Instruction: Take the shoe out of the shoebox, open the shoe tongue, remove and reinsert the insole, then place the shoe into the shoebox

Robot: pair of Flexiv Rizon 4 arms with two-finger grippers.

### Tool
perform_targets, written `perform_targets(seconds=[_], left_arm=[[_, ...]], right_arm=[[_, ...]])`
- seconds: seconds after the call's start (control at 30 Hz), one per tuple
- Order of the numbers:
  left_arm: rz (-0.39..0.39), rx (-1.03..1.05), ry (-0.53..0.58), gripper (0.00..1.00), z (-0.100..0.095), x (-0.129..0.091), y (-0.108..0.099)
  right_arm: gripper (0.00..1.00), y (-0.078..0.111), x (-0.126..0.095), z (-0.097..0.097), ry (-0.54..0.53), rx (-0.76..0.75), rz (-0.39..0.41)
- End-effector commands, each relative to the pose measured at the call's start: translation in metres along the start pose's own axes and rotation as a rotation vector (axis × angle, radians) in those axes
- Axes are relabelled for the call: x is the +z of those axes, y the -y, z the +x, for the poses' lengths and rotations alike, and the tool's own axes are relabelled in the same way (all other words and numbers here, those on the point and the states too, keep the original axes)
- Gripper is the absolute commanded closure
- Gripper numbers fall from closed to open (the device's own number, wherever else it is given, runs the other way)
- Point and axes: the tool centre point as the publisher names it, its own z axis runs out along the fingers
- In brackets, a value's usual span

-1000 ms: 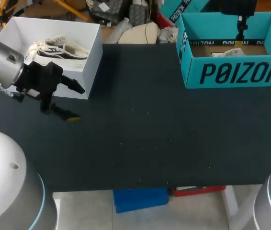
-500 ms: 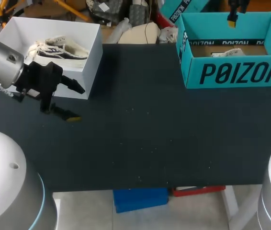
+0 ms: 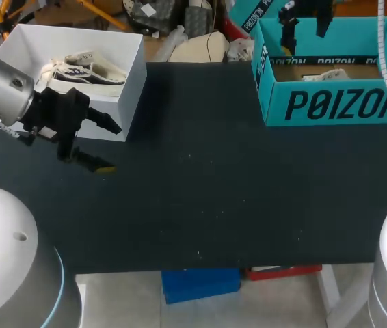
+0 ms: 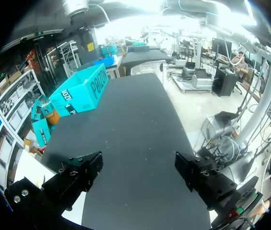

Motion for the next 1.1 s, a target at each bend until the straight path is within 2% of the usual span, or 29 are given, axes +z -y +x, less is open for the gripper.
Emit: perform_targets(seconds=[0.03, 0.13, 0.2, 0.23, 0.27, 0.33, 0.47, 0.53, 0.57, 0.73, 1.1], left_arm=[[-0.001, 0.001, 0.002, 0.00, 0.001, 0.000, 0.000], [-0.043, -0.083, -0.015, 0.00, -0.002, -0.007, 0.004], [-0.113, -0.114, 0.007, 0.00, -0.004, -0.015, 0.004], [-0.145, -0.175, 0.003, 0.00, -0.005, -0.019, 0.003], [-0.155, -0.221, 0.008, 0.00, -0.006, -0.024, 0.002], [-0.217, -0.262, 0.038, 0.00, -0.006, -0.034, 0.000], [-0.246, -0.343, 0.087, 0.00, -0.007, -0.051, -0.008], [-0.312, -0.374, 0.140, 0.00, -0.007, -0.059, -0.018], [-0.311, -0.408, 0.140, 0.00, -0.007, -0.063, -0.022], [-0.400, -0.524, 0.201, 0.00, -0.007, -0.077, -0.053], [-0.484, -0.706, 0.288, 0.00, -0.020, -0.107, -0.115]], right_arm=[[0.00, 0.006, 0.025, 0.034, 0.017, 0.024, -0.036], [0.00, 0.007, 0.032, 0.044, 0.019, 0.047, -0.062], [0.00, 0.007, 0.034, 0.046, 0.058, 0.054, -0.107], [0.00, 0.008, 0.035, 0.047, 0.071, 0.057, -0.102], [0.00, 0.010, 0.036, 0.047, 0.074, 0.065, -0.116], [0.00, 0.013, 0.039, 0.047, 0.089, 0.078, -0.101], [0.00, 0.020, 0.044, 0.048, 0.103, 0.123, -0.061], [0.00, 0.024, 0.047, 0.050, 0.117, 0.154, -0.036], [0.00, 0.025, 0.049, 0.050, 0.118, 0.170, -0.032], [0.00, 0.030, 0.059, 0.052, 0.131, 0.230, -0.027], [0.00, 0.037, 0.075, 0.048, 0.150, 0.335, -0.080]])
